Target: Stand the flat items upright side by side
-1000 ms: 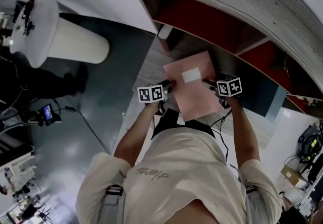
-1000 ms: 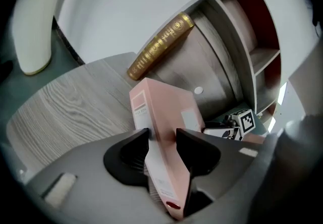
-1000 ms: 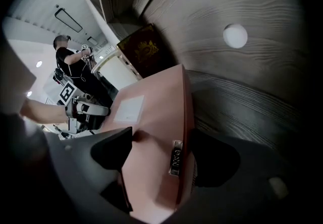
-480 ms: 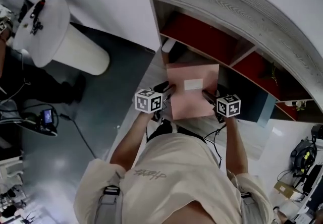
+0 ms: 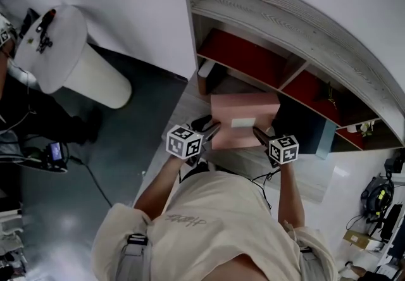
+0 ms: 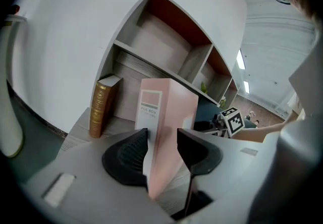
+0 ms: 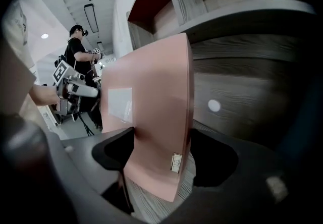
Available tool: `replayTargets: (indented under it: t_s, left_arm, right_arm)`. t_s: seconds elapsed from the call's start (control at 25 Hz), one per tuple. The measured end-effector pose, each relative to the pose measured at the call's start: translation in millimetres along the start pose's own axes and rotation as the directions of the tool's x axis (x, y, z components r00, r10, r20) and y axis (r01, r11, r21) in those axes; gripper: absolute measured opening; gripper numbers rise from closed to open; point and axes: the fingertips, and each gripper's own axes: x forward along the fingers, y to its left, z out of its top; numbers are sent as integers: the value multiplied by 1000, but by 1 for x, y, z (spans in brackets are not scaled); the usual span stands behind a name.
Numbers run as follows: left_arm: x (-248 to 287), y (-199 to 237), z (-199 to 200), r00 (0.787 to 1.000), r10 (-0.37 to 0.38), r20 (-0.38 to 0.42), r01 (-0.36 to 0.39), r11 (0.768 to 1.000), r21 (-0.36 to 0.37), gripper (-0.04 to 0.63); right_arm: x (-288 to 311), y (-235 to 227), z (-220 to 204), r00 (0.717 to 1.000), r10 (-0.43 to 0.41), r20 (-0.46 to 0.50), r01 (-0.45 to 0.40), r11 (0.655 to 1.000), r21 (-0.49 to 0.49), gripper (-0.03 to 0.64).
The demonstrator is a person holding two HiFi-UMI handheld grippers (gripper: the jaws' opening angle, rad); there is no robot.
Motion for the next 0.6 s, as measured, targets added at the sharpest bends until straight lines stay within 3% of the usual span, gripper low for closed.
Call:
replayTargets:
  t_s: [0.12, 0.44, 0.52, 0.6]
  left_arm:
    - [-6, -12, -2, 999, -48, -7, 48, 998, 39, 186]
    - [-26, -35, -19, 979, -203, -3, 203, 978, 55, 173]
    - [-31, -38, -24, 975, -220, -9, 220, 971, 92, 191]
    - [-32, -40, -31, 971, -237, -40, 240, 955, 173, 227]
  right_arm:
    - [-12, 3, -5, 1000, -18, 16, 18, 1000, -14, 341]
    - [-38, 17, -27, 996, -81, 25, 81, 996, -20, 337]
    - [-42, 20, -33, 996, -93, 17, 93, 996, 12, 336]
    - [-44, 20, -36, 994, -108, 12, 107, 993, 38, 331]
